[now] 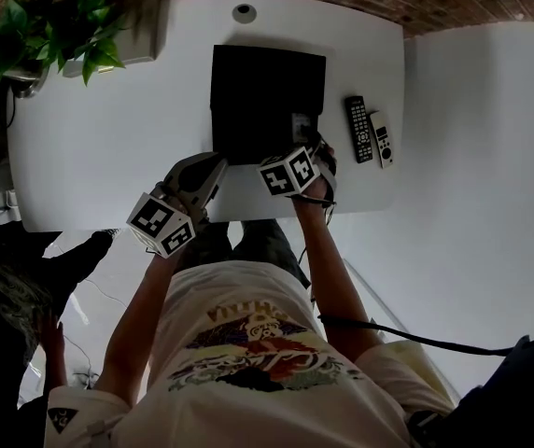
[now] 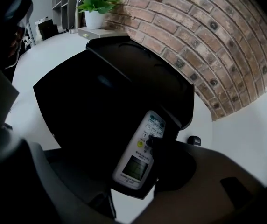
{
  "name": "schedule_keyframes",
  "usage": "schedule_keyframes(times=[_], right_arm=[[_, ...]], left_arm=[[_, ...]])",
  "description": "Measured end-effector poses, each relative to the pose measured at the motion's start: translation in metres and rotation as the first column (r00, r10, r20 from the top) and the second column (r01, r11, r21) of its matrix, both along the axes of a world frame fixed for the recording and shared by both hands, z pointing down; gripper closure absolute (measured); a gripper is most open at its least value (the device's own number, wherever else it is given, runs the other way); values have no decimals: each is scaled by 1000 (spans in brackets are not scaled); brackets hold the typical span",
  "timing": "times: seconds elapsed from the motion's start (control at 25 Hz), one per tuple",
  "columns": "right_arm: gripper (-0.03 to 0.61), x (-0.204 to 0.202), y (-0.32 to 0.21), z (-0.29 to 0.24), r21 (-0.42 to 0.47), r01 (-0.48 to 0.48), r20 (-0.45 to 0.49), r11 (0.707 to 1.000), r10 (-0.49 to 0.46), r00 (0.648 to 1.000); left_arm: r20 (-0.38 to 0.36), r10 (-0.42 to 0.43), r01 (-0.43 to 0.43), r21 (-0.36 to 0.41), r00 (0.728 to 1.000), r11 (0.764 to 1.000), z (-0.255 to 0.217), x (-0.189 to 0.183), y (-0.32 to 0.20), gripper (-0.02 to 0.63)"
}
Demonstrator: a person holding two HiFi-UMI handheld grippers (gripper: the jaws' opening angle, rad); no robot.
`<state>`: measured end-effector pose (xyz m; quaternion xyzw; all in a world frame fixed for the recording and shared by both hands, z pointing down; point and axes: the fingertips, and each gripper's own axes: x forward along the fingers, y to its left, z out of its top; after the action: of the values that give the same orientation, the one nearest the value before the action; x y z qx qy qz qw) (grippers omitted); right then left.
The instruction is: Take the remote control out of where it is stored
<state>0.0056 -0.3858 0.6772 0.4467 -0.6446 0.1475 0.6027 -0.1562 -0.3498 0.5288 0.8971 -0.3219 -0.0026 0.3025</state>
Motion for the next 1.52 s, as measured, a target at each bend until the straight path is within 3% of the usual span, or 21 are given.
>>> schedule_keyframes(times=[0.2,0.4,0.6,0.76,0.92,1.0,1.52], right_arm=[[380,2,-5,-1,86,-65,20,994,63,998],[413,4,-6,-9,94,-207,171,974,189,967],[479,3,-4,-22,37,-355,363,934,319,876],[494,6,-3,-26,13,-380,423,925,339,840],[495,10,1,-36,-54,-454,540,889,408,736],[497,10,2,-40,-72,-460,582,885,412,701],[499,-12,12,-57,-115,-389,631,914,369,682]], left_arm=[[-11,21,-21,2,1000,1000,-4,1,2,611],[-15,38,-38,9,999,999,-9,4,6,611],[-17,40,-40,18,999,999,-13,7,10,611],[-24,46,-45,31,999,998,-16,12,13,611],[-36,44,-43,31,998,999,-19,16,18,611],[-31,45,-44,34,999,998,-19,16,21,611],[-20,49,-48,52,999,998,-25,24,24,611]])
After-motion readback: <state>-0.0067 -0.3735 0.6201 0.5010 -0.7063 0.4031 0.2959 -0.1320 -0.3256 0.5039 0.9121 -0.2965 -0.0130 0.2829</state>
